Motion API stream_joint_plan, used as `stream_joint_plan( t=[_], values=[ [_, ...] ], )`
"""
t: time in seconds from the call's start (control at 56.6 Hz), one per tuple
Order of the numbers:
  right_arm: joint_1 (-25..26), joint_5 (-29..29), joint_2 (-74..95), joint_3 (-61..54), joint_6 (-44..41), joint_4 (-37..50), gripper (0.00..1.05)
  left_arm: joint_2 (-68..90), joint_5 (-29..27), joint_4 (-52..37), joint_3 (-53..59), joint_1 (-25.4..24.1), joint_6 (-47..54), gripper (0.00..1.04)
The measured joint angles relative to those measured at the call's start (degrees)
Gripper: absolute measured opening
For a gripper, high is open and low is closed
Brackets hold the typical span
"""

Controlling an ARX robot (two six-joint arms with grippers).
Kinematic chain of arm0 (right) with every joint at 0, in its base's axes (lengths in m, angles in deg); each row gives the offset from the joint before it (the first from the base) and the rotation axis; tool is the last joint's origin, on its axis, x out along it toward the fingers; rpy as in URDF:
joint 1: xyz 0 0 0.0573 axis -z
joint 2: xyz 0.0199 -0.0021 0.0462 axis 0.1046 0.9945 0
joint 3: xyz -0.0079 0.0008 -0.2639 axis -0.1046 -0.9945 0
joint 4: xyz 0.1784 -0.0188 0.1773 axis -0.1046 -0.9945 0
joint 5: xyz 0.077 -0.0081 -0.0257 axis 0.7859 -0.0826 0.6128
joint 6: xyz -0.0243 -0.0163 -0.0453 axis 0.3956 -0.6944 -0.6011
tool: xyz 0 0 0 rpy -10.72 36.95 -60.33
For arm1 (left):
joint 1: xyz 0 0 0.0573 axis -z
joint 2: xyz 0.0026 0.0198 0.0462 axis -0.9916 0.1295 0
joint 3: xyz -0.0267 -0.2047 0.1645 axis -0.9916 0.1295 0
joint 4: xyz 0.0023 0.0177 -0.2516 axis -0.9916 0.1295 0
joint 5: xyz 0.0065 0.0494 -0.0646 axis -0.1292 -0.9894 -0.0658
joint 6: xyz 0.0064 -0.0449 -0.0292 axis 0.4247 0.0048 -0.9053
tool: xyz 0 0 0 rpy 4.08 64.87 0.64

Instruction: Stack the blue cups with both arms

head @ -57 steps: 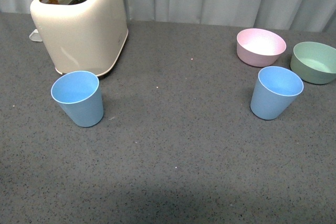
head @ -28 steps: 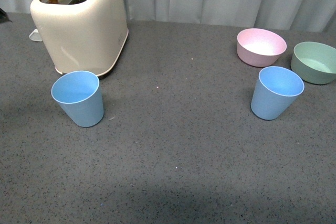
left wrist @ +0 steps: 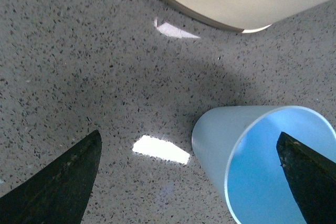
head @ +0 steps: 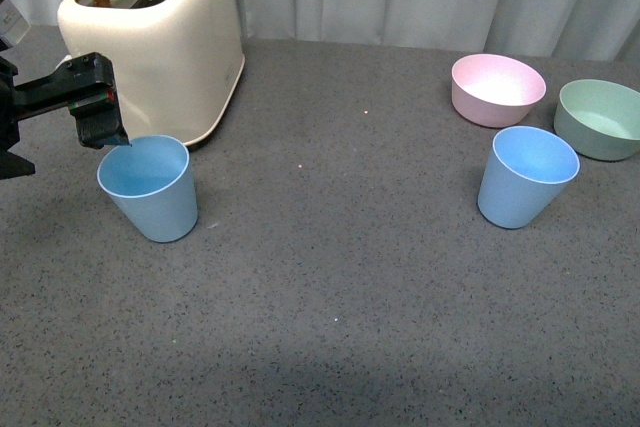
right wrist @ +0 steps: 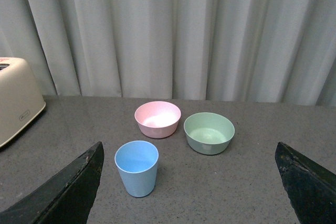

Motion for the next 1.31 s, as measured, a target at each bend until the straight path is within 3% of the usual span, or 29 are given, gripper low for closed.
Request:
stream_joint_plan(
  t=[0.318,0.477,0.883,1.165,1.306],
  values=[
    [0.0,0.0,0.0,0.0,0.0,0.0,0.95,4.1,-0.8,3.5,-2.2,1.4,-2.4,0.97],
    [0.0,0.0,0.0,0.0,0.0,0.0,0.95,5.6,-0.7,4.8,-3.1,2.6,-3.3,0.63],
    [0.0,0.0,0.0,0.0,0.0,0.0,0.95,5.6,-0.5,5.7,-3.6,3.3,-5.1,0.03],
    [0.0,0.0,0.0,0.0,0.0,0.0,0.95,4.2,0.3,6.2,-3.6,4.7,-5.1,0.04],
    [0.0,0.0,0.0,0.0,0.0,0.0,0.95,3.7,-0.5,7.5,-5.5,9.8,-4.6,0.04]
  ],
)
